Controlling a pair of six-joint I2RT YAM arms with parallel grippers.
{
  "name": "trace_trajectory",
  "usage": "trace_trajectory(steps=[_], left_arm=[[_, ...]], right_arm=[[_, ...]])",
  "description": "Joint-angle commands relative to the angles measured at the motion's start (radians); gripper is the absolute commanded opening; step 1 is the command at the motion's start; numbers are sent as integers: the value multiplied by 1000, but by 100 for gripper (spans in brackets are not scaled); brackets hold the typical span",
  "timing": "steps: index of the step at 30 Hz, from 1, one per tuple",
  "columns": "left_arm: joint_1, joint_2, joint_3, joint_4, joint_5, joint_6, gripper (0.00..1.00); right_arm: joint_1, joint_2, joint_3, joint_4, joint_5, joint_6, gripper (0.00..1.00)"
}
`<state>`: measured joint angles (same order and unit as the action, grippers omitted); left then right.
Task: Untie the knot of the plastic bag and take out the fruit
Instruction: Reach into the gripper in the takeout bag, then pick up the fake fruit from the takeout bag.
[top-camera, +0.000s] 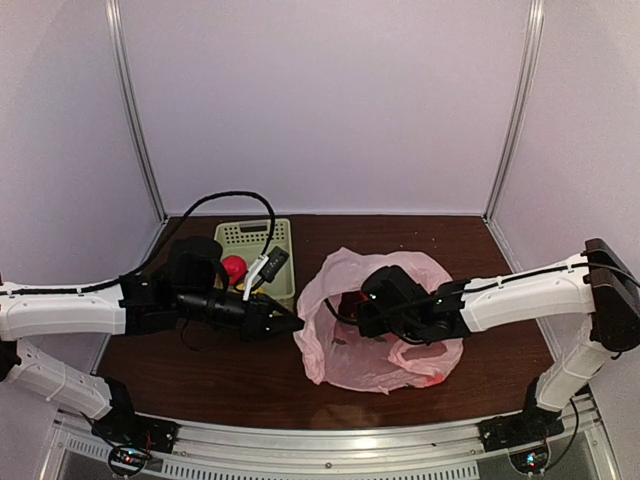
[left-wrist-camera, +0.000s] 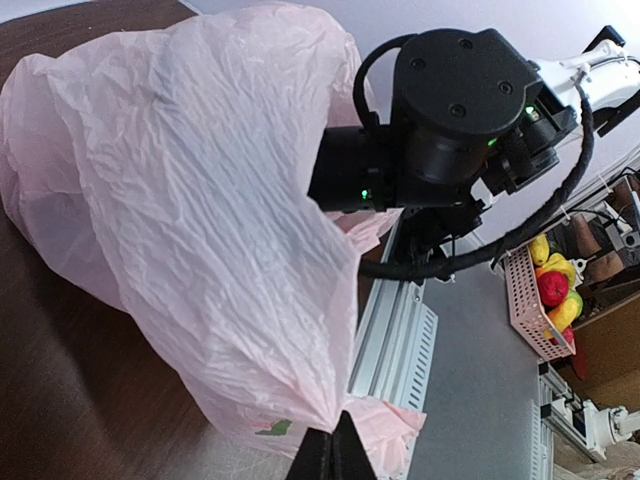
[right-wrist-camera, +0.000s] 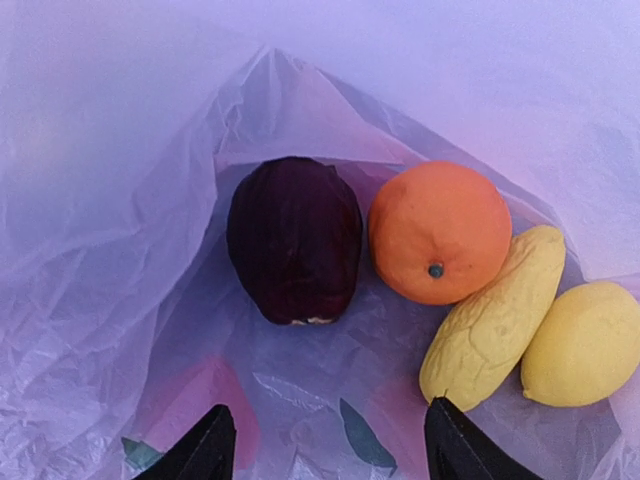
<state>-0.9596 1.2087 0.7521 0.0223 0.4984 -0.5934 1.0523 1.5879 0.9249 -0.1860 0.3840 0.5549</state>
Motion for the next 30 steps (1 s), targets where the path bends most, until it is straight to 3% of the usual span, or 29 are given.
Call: trace_trajectory(steps=[1, 12, 24, 27, 30], left_arm=[[-5, -11, 38, -3, 9, 14, 0], [-5, 3, 51, -18, 15, 17, 0], [-5, 19, 58, -18, 19, 16, 0], [-4, 26, 60, -18, 22, 15, 0], [-5, 34, 64, -18, 22, 15, 0]], right_arm=[[-28, 36, 0, 143, -35, -22, 67], [-98, 176, 70, 246, -123, -108, 71], [-145, 331, 181, 270, -205, -179, 87], [-149, 358, 201, 268, -218, -187, 87], [-150, 370, 203, 279, -231, -191, 79]])
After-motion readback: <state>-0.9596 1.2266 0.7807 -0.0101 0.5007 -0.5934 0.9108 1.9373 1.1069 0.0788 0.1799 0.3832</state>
